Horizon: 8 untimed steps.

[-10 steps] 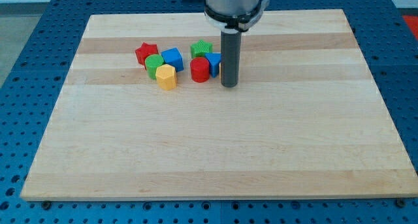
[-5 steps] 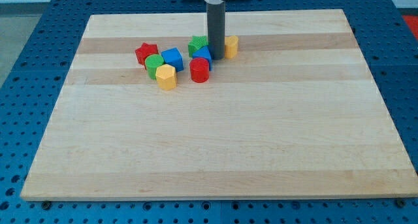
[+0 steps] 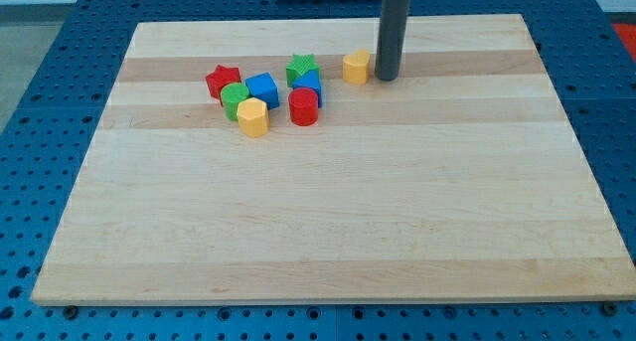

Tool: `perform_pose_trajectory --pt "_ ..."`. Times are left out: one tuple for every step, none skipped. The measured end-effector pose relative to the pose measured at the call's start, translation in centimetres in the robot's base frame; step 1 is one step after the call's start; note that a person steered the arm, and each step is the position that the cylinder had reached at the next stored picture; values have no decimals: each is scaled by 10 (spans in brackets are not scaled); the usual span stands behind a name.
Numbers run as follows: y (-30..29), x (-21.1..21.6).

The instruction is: Place the yellow heart above the blue cube

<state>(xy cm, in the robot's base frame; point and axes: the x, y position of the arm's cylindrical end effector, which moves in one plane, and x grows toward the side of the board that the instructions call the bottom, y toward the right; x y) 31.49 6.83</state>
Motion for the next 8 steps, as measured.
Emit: perform_pose_trajectory --pt "-29 -1" --pt "-47 -7" --pt "-58 -23" --pt "-65 -36" --pt "-66 -50" --pt "-70 -66" --pt "-92 -77" --pt "-118 -77"
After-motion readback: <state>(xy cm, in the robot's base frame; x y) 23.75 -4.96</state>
